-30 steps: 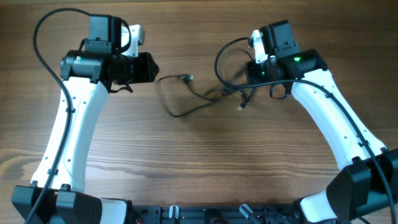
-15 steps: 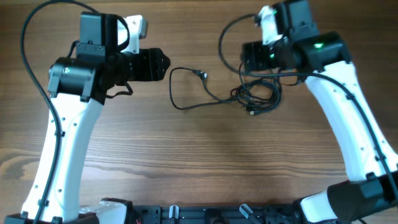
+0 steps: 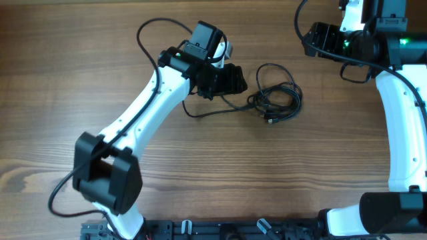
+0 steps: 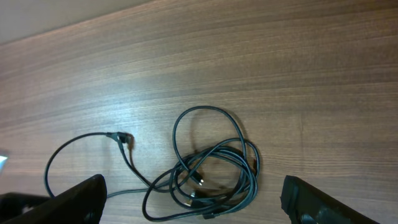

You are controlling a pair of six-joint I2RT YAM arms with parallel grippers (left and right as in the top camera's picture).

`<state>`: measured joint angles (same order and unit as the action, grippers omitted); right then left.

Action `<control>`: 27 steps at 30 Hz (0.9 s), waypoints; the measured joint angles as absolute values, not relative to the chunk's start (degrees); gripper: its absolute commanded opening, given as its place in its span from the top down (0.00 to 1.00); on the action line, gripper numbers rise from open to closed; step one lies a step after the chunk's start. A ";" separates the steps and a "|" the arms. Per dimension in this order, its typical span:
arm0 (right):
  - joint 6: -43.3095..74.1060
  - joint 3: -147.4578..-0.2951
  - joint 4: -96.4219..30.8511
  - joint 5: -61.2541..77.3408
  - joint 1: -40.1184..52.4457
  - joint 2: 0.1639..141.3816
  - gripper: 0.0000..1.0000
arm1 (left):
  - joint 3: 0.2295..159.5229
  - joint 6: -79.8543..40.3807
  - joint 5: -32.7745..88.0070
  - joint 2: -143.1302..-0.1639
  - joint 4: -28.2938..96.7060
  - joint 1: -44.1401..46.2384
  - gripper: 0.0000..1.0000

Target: Untangle cables

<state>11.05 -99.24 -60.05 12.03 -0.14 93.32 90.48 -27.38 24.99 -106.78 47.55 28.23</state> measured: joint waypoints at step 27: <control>11.05 -99.22 -59.57 12.01 -0.14 93.32 0.08 | 90.39 -63.57 25.36 -119.50 32.75 39.05 0.49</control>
<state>11.05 -99.22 -59.57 12.01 -0.14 93.32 90.39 -63.57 25.36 -119.50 32.75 39.05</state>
